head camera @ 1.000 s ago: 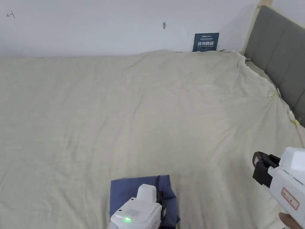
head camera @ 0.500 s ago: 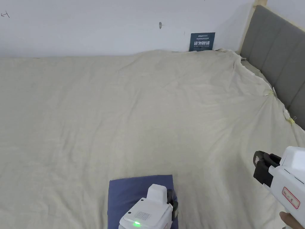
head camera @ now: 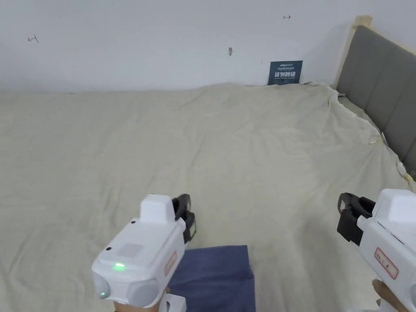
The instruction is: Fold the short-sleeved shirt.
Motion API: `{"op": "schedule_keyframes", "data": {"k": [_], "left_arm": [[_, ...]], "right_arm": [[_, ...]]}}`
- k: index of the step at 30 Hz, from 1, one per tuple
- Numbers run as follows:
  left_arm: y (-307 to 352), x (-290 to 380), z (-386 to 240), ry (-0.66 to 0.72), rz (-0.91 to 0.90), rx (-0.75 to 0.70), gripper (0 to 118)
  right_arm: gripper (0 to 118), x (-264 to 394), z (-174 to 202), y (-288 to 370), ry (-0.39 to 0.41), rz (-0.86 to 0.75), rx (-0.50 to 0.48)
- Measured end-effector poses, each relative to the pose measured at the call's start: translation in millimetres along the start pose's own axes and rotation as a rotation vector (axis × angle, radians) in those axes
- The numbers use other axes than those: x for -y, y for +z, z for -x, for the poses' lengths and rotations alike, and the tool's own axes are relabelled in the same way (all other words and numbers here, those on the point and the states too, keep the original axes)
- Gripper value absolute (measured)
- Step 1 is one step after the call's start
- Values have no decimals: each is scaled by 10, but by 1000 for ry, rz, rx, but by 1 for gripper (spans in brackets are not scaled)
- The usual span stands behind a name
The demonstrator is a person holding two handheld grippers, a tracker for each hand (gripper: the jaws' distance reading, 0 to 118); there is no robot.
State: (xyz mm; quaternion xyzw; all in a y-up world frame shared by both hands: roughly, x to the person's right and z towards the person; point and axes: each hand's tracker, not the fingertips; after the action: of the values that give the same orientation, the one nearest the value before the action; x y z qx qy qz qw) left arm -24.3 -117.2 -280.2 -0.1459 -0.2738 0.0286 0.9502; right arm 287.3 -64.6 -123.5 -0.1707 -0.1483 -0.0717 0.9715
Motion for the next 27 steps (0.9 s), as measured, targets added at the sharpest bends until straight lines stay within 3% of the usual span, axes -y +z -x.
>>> {"op": "schedule_keyframes", "data": {"k": [15,27], "left_arm": [[524,-340,770,-22,-182,-248,0],[595,-349,877,-13,-195,-262,0]], "right_arm": [[0,-31,579,-76,83,-180,-33],[0,84,875,-77,74,-193,-48]]}}
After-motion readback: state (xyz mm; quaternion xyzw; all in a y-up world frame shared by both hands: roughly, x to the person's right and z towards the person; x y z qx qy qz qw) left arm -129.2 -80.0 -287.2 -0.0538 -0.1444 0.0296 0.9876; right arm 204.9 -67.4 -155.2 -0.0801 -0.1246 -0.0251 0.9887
